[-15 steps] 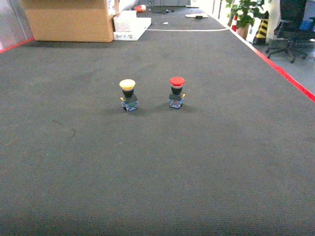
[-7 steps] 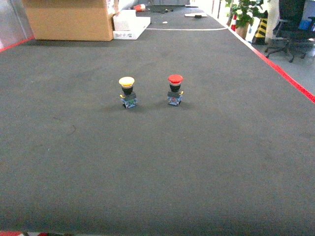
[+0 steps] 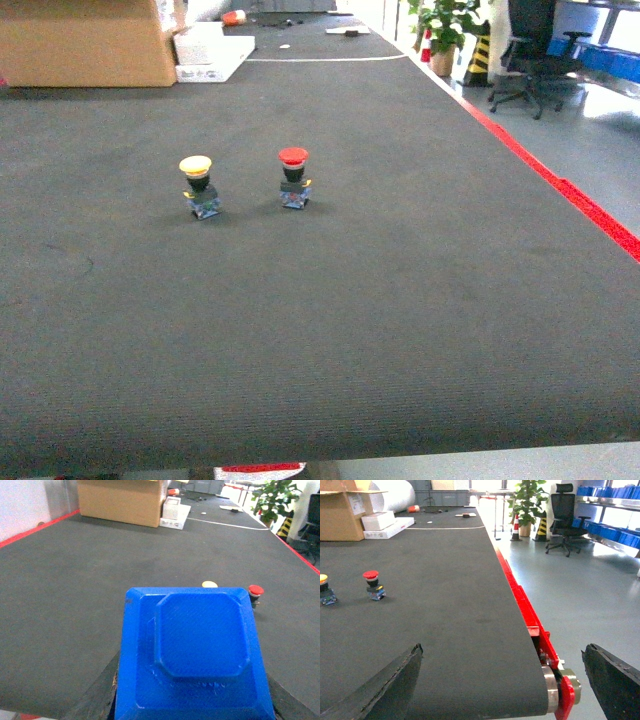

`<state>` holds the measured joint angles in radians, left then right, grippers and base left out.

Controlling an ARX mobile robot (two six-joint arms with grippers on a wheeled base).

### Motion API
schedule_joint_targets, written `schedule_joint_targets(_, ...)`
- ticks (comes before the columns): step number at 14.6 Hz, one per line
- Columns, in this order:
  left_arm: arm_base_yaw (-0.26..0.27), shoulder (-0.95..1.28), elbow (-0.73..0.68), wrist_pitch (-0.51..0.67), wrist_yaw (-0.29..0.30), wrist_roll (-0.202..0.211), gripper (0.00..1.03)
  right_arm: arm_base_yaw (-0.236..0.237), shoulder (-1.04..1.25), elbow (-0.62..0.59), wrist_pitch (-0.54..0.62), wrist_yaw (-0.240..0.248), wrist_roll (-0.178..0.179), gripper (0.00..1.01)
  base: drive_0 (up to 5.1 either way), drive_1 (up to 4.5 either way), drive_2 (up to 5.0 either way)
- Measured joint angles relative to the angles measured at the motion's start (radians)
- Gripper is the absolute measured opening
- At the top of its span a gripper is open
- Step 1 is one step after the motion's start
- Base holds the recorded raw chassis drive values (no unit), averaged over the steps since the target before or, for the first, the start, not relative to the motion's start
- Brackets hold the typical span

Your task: Pick blue part to blue bin on bottom shelf

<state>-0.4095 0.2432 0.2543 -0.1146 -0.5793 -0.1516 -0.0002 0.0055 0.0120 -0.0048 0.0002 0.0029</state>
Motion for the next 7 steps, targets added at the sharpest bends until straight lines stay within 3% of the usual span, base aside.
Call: schedule_joint_targets(7,0.0,0.0,0.0,0.0,-0.001,0.0,0.43,0.0,0.0,0.0,0.0,0.0,0.0,0.98,-1.6,-1.62,-1.6)
